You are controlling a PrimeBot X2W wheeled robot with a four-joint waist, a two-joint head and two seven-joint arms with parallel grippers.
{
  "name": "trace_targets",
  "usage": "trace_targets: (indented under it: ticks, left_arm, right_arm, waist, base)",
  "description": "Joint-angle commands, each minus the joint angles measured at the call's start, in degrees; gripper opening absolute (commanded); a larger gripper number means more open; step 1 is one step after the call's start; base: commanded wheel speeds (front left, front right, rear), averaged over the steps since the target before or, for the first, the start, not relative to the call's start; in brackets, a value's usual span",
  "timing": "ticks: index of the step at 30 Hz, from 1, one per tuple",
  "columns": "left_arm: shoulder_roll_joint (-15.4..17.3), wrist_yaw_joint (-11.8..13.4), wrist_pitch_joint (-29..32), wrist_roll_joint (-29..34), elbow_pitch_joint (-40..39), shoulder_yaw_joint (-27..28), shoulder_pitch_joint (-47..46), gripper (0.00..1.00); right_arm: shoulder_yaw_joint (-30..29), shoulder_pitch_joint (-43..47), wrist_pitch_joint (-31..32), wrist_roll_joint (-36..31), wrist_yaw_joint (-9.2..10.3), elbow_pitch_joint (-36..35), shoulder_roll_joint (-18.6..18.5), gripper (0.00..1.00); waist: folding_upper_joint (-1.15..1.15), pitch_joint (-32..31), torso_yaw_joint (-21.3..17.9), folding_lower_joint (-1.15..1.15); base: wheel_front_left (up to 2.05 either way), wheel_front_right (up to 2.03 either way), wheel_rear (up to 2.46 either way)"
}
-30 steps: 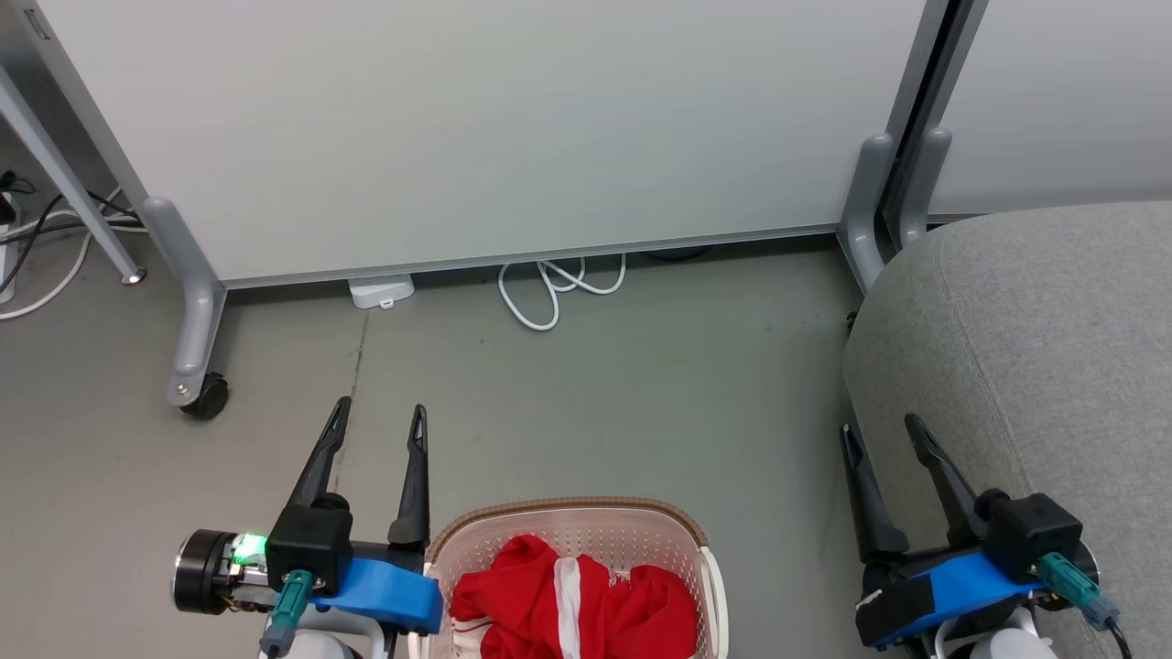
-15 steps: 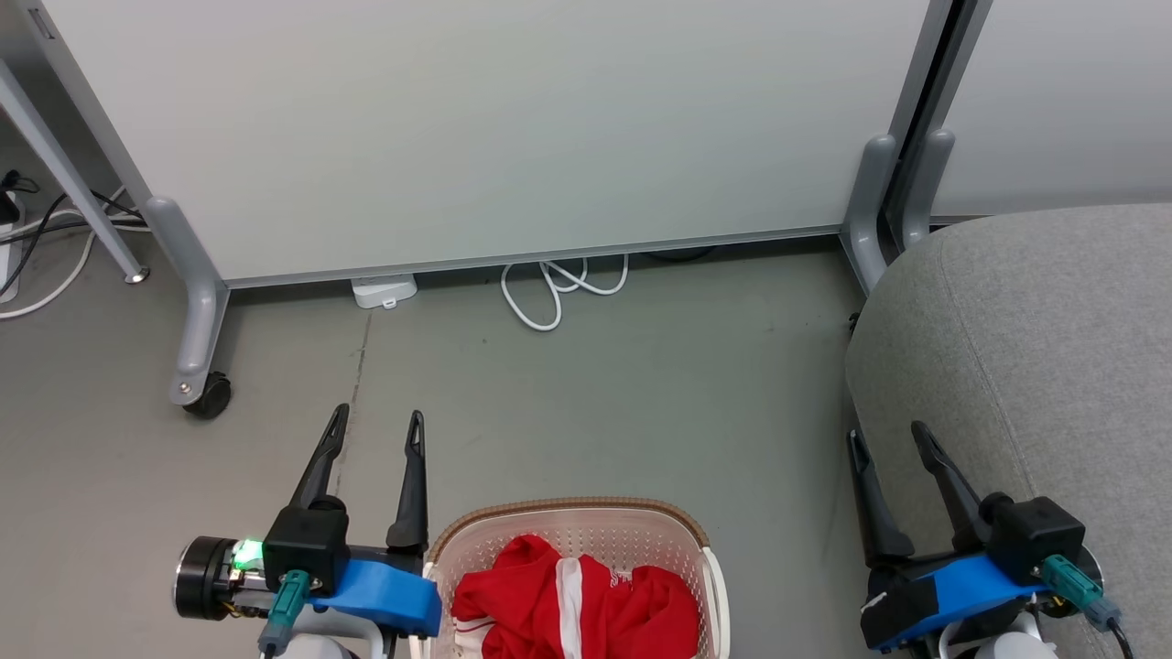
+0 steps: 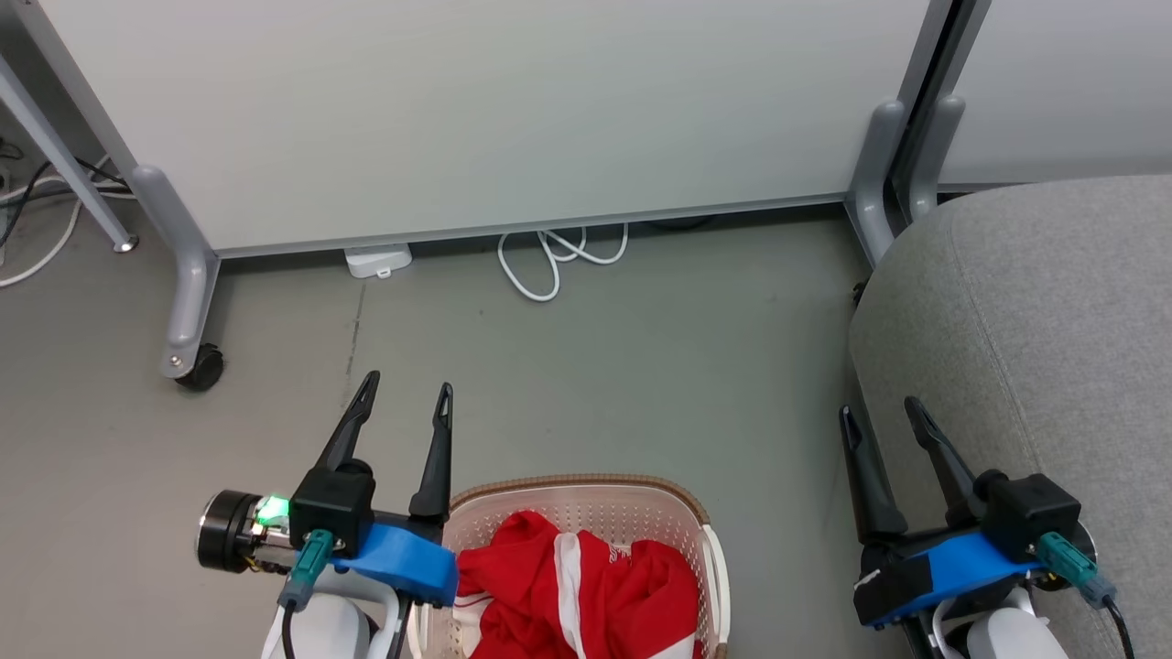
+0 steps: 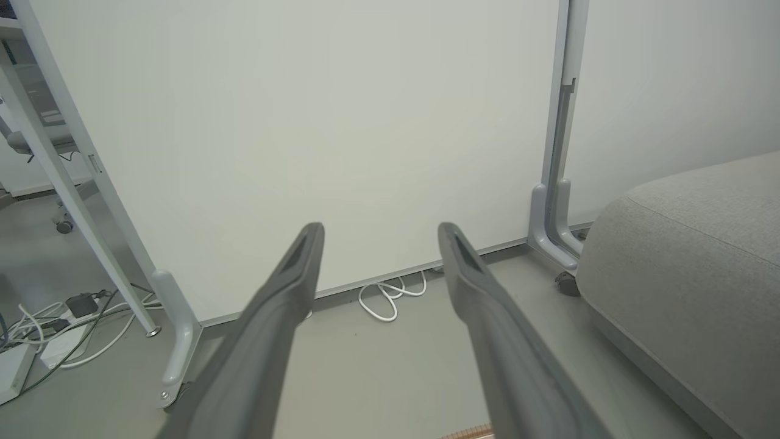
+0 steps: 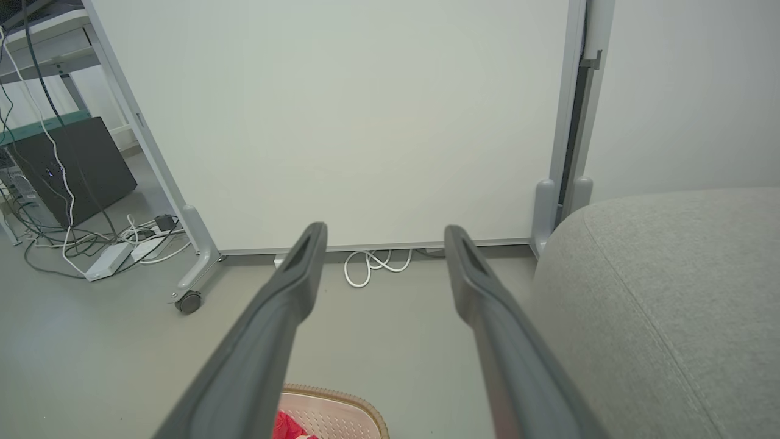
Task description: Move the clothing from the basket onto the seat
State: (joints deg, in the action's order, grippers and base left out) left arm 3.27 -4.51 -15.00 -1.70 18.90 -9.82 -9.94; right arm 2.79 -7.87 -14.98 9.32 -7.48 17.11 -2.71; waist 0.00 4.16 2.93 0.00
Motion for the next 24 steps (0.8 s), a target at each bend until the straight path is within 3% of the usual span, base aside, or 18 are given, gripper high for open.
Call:
trace_targets:
  ticks: [1,13,24]
  left_arm:
    - [0.38,-0.47,-0.27,0.52,1.05,-0.43,-1.94,1.0]
    - [2.96,-2.43,-0.27,1.76,9.63,-4.74,-10.52,1.0]
    - [5.29,-2.98,-0.23,1.85,19.38,-11.89,-19.75,1.0]
  right_arm:
    - [0.19,-1.15,-0.32,0.0,-0.03,-0.35,-0.32,1.0]
    - [0.26,-5.46,-0.3,-0.58,-0.03,-1.17,-0.31,1.0]
    - [0.59,-11.85,-0.29,-1.02,-0.03,-3.09,-0.29,1.0]
  waist:
    - [0.0,1.53,-0.45,0.0]
    - [0.0,10.25,-3.42,0.0]
    - [0.0,21.94,-6.72,0.0]
  base:
    - [0.0,0.0,0.0]
    - [0.0,0.0,0.0]
    - [0.0,0.0,0.0]
